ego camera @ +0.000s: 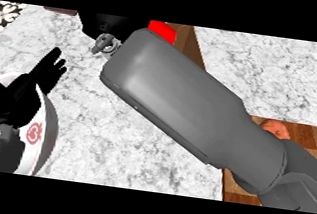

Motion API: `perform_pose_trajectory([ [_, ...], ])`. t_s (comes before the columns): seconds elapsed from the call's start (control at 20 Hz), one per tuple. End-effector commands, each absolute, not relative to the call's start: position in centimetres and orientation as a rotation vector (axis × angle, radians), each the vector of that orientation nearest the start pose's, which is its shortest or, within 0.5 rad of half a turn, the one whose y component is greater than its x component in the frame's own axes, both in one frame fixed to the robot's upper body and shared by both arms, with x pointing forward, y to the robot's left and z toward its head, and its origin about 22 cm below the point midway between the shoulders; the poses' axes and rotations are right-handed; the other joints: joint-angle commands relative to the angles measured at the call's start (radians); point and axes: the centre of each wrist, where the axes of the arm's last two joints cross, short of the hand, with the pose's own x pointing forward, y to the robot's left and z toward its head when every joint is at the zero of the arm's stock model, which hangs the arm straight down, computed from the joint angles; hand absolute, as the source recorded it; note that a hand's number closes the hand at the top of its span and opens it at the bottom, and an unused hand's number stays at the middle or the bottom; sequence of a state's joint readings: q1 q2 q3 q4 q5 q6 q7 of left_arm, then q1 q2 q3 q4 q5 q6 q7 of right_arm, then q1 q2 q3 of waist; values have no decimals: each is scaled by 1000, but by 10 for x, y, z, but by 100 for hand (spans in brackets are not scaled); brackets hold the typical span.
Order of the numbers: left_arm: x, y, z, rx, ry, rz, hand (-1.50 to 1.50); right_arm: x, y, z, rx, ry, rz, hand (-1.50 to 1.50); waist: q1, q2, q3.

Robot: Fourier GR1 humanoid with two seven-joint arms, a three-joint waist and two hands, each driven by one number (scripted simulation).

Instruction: Pick the can from the cutting board and place it in the cardboard box

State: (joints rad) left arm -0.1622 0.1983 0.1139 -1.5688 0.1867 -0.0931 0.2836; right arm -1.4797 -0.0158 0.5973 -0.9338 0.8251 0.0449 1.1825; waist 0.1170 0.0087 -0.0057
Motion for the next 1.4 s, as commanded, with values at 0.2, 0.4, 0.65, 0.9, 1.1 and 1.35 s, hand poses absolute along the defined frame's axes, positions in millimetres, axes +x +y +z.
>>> perform_pose_trajectory([
  [0.2, 275, 296, 66, -9, -1453, -46, 0, 359, 74, 251, -1398, -1306, 720, 150, -25, 2, 2],
  [0.4, 279, 302, 73, -3, -1474, -37, 0, 370, 62, 218, -1359, -1322, 701, 150, -24, 7, 3],
  [0.65, 282, 305, 71, -8, -1465, -20, 0, 383, 40, 175, -1251, -1256, 727, 150, -41, 9, 4],
  [0.9, 264, 310, 55, 10, -1455, -18, 0, 394, 17, 143, -1129, -1051, 658, -150, -39, 5, 4],
  [1.1, 274, 297, 60, 5, -1450, -12, 0, 382, 15, 113, -1059, -1115, 703, -150, -39, 7, 5],
  [1.35, 268, 293, 57, 4, -1467, -16, 0, 381, 18, 118, -1024, -1319, 577, -150, -44, 8, 5],
])
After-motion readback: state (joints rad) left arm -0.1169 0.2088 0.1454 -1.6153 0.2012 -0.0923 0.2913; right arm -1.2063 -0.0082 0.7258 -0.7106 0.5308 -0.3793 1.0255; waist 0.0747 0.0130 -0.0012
